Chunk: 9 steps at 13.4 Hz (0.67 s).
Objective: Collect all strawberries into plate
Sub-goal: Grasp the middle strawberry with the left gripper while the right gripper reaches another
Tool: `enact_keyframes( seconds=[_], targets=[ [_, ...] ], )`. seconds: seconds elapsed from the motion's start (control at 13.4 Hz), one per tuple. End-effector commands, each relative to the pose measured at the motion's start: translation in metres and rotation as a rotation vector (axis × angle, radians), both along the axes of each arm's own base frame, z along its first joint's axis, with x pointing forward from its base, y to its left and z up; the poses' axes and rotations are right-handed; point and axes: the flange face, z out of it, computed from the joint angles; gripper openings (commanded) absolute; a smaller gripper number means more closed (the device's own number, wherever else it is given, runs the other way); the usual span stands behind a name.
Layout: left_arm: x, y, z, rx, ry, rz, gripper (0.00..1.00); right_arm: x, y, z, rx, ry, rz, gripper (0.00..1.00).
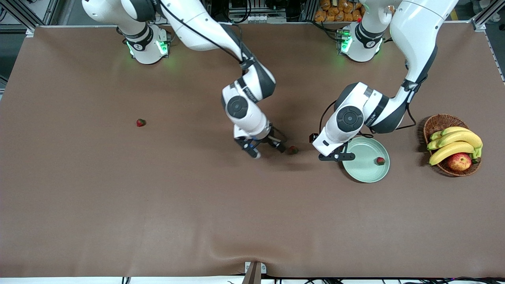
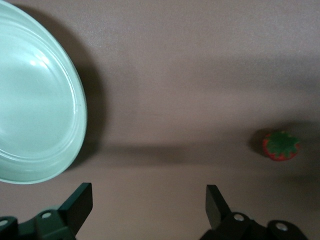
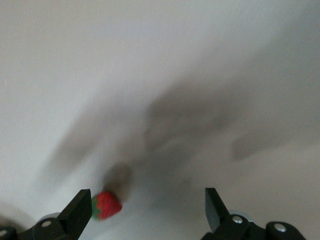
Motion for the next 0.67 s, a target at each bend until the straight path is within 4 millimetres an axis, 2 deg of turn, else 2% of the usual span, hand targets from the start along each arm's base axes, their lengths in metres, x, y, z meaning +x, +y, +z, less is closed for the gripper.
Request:
enact_keyframes(
  seconds=[0.0,0.22,0.37,0.45,0.6],
  targets=[
    [-0.001,-0.029,-0.002,-0.027,-0.02,0.062,1.0,0.023,-0.051,0.037,-0.052,0.048,0.105,1.0],
    [0.007,-0.072,-0.002,-0.058,-0.043,0.141,1.0,0.048,-0.124,0.072,-0.091,0.085,0.276,1.0],
    [0.014,-0.106,-0.008,-0.086,-0.05,0.2,1.0,0.056,-0.174,0.081,-0.104,0.108,0.366,1.0],
    [0.011,-0.118,-0.012,-0.082,-0.051,0.219,1.0,0.053,-0.195,0.081,-0.099,0.105,0.404,1.0],
    [0.005,-0.12,-0.024,-0.063,-0.038,0.245,1.0,0.049,-0.255,0.09,-0.071,0.087,0.473,1.0]
  ],
)
